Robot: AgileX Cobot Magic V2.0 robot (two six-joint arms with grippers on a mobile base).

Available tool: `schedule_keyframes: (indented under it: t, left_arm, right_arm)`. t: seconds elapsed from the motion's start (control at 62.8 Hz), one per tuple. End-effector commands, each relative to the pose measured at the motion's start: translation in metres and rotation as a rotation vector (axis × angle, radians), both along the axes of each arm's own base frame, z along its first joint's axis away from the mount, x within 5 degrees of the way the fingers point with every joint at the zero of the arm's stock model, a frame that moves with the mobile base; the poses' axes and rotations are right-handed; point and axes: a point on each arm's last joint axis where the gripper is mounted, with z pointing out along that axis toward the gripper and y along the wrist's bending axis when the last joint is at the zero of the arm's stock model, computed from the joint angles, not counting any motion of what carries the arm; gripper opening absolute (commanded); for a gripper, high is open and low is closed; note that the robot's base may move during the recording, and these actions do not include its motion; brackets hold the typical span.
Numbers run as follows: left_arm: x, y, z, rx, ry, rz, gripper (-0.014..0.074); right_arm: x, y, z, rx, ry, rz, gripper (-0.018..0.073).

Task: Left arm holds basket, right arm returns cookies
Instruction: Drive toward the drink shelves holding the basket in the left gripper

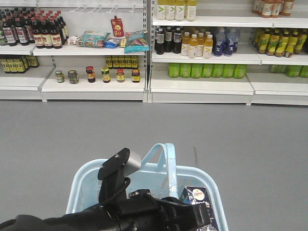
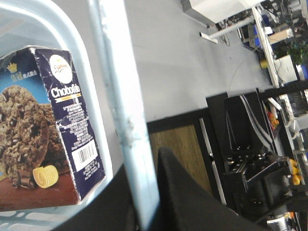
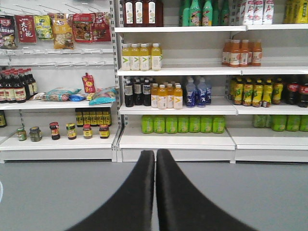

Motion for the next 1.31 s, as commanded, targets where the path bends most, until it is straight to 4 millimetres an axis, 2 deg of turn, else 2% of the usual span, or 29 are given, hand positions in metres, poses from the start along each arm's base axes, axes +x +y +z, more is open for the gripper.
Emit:
schedule_keyframes:
  t: [0.0, 1.289]
  left_arm:
    - [0.0022, 0.0034, 0.0238, -0.068, -0.077, 0.033, -0.0006]
    - [0.0022, 0.0034, 0.0239, -0.068, -0.077, 0.033, -0.0006]
  right_arm:
    - [-0.0011, 0.0002, 0.0071, -0.011, -0.084, 0.002, -0.0006]
    - [-0.0011, 0.0002, 0.007, -0.011, -0.084, 0.002, -0.0006]
